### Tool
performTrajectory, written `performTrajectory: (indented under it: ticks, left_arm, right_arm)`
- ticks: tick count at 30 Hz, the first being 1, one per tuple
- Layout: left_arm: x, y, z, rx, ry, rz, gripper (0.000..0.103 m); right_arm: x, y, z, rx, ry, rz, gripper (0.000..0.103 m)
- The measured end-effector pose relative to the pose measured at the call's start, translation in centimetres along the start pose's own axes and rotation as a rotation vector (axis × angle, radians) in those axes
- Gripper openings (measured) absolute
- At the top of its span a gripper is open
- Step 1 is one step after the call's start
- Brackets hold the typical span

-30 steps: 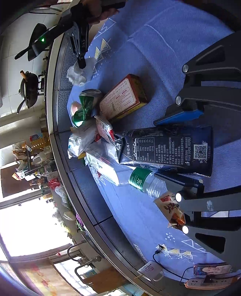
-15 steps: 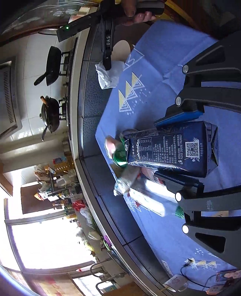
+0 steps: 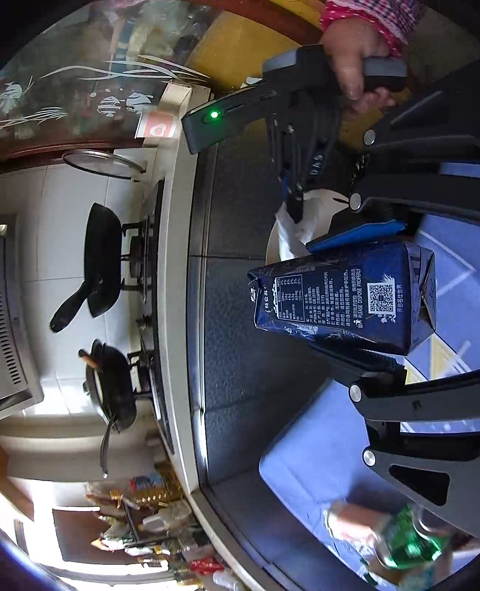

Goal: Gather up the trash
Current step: 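Carry the tissue to the beige bin and open the right gripper, then grasp the clear water bottle with the left gripper while right grasps the snack wrapper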

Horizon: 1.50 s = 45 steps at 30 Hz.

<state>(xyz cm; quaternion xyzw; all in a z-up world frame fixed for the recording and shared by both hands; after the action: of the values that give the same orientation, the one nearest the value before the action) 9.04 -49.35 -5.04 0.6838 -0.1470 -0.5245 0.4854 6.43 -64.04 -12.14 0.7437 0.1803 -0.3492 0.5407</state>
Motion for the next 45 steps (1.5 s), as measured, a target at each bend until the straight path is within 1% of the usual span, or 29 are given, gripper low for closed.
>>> performTrajectory:
  ticks: [1, 2, 3, 4, 6, 8, 11, 13, 15, 17, 19, 20, 23, 26, 30, 31, 34, 37, 38, 42, 45]
  left_arm:
    - [1.8, 0.5, 0.4, -0.005, -0.024, -0.019, 0.05]
    - [3.1, 0.8, 0.7, -0.009, -0.039, -0.033, 0.056]
    - [4.7, 1.3, 0.8, -0.016, -0.039, -0.05, 0.066]
    - [5.0, 1.4, 0.9, -0.022, -0.029, -0.05, 0.078]
    - [5.5, 2.2, 0.4, -0.043, 0.005, -0.03, 0.077]
    - [5.1, 2.7, -0.4, -0.077, 0.007, -0.034, 0.077]
    - [1.8, 3.0, -2.3, -0.14, -0.002, 0.01, 0.077]
    - [-1.6, 2.6, -3.7, -0.186, -0.003, 0.05, 0.077]
    - [-5.1, 1.4, -5.3, -0.22, 0.016, 0.083, 0.078]
    - [-8.3, -0.3, -6.6, -0.236, 0.045, 0.101, 0.078]
    - [-11.5, -2.8, -8.3, -0.249, 0.098, 0.106, 0.078]
    - [-12.7, -3.9, -9.0, -0.257, 0.119, 0.105, 0.078]
    - [-17.1, -8.2, -11.8, -0.298, 0.21, 0.102, 0.078]
    - [-22.0, -12.8, -15.1, -0.335, 0.324, 0.086, 0.078]
    - [-28.0, -18.3, -19.2, -0.398, 0.469, 0.061, 0.078]
    - [-29.6, -20.0, -20.5, -0.424, 0.509, 0.056, 0.078]
    - [-33.1, -23.7, -23.6, -0.497, 0.589, 0.048, 0.078]
    - [-35.2, -27.0, -26.5, -0.582, 0.64, 0.037, 0.078]
    - [-35.9, -28.1, -27.4, -0.61, 0.645, 0.04, 0.078]
    - [-38.3, -30.6, -29.9, -0.715, 0.661, 0.081, 0.077]
    - [-39.7, -31.4, -30.5, -0.75, 0.663, 0.112, 0.077]
  right_arm:
    - [0.5, 0.0, 0.3, 0.022, 0.013, -0.003, 0.019]
    - [0.8, 0.1, 0.6, 0.04, 0.017, 0.0, 0.037]
    - [1.0, 0.1, 0.8, 0.049, 0.008, 0.006, 0.047]
    - [1.0, 0.2, 1.0, 0.052, -0.002, 0.017, 0.055]
    - [0.6, 0.2, 1.2, 0.053, 0.001, 0.037, 0.055]
    - [-0.3, 0.4, 1.3, 0.06, 0.003, 0.064, 0.055]
    - [-2.9, 0.9, 0.7, 0.081, 0.025, 0.145, 0.055]
    - [-5.1, 1.2, -0.7, 0.071, 0.038, 0.209, 0.055]
    - [-7.0, 1.3, -2.6, 0.063, 0.057, 0.27, 0.055]
    - [-8.7, 1.1, -5.2, 0.04, 0.096, 0.327, 0.055]
    - [-9.5, 0.4, -8.3, 0.013, 0.138, 0.347, 0.055]
    - [-9.5, 0.0, -10.0, 0.003, 0.167, 0.344, 0.055]
    - [-9.0, -1.4, -15.0, -0.027, 0.229, 0.324, 0.052]
    - [-8.1, -3.3, -20.9, -0.078, 0.3, 0.285, 0.051]
    - [-6.8, -6.6, -28.5, -0.12, 0.422, 0.185, 0.049]
    - [-6.6, -7.6, -30.3, -0.133, 0.445, 0.161, 0.048]
    - [-6.1, -10.0, -36.1, -0.208, 0.496, 0.088, 0.048]
    - [-5.5, -12.1, -40.5, -0.259, 0.572, -0.006, 0.046]
    - [-5.2, -12.6, -41.7, -0.272, 0.593, -0.034, 0.044]
    - [-3.4, -14.9, -48.0, -0.336, 0.693, -0.172, 0.042]
    - [-1.5, -16.4, -51.9, -0.375, 0.726, -0.241, 0.041]
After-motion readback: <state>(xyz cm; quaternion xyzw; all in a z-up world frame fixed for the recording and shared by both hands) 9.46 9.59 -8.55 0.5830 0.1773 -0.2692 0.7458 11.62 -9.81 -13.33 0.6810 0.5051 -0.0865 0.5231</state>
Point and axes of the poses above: each gripper's, at about its wrist camera, not at the fingertips, and x roughly the way its jaws point, z to its right, y to its top, the point moved 6 cm from there along x, roughly the way its jaws point, and after that the axes turned 4 degrees about -x, right-handed, at the moved point
